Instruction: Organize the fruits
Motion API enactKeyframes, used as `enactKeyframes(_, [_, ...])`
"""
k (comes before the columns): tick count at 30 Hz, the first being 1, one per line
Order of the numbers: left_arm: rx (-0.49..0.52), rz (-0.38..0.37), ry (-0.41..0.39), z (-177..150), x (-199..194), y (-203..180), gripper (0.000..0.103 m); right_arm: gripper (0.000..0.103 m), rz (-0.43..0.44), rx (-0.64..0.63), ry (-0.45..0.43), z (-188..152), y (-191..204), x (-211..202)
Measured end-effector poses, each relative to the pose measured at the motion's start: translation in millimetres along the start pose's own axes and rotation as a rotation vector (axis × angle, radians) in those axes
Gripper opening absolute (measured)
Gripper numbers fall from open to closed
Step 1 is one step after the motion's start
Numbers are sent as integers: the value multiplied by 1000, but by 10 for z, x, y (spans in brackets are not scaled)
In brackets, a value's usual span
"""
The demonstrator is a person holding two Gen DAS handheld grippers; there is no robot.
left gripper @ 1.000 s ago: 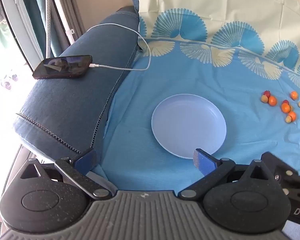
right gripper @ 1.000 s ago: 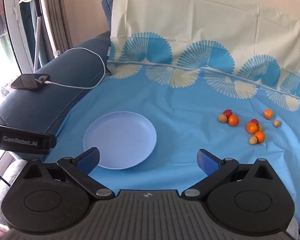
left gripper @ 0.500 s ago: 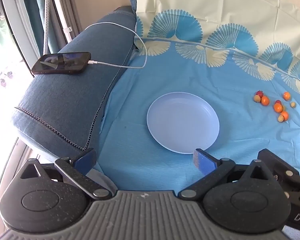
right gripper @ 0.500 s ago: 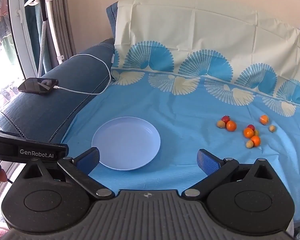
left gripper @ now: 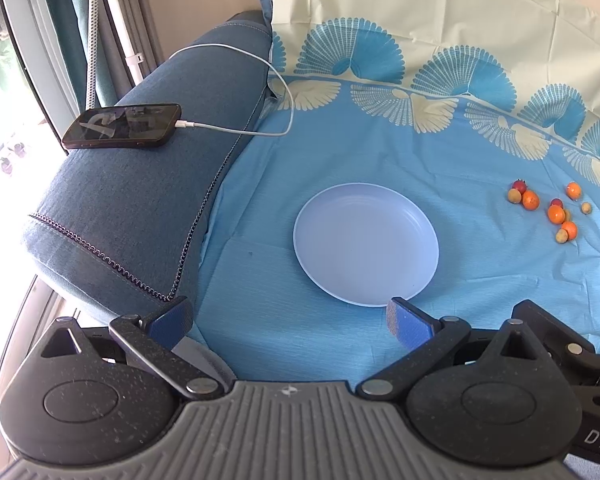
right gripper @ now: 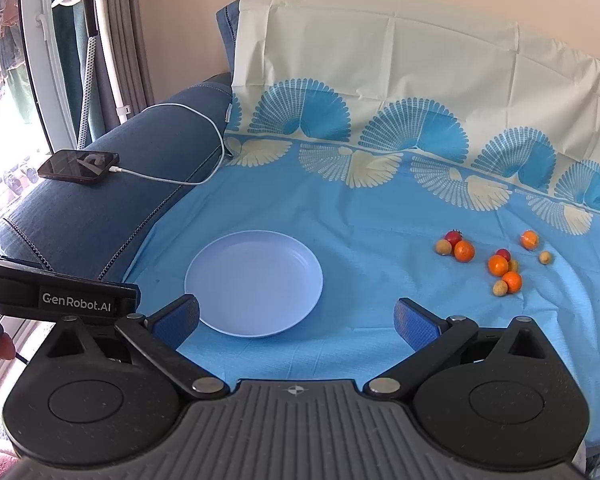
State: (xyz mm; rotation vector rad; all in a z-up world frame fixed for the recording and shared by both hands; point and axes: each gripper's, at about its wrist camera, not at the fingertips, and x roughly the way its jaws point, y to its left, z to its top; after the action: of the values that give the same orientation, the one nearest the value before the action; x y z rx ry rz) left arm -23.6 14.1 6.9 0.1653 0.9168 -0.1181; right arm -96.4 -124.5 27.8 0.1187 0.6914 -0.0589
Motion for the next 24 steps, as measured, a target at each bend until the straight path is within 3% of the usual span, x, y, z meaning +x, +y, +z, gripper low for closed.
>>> enactKeyframes(24, [5, 4, 1, -30, 0, 0, 103, 103, 8, 13, 21, 11, -279, -152])
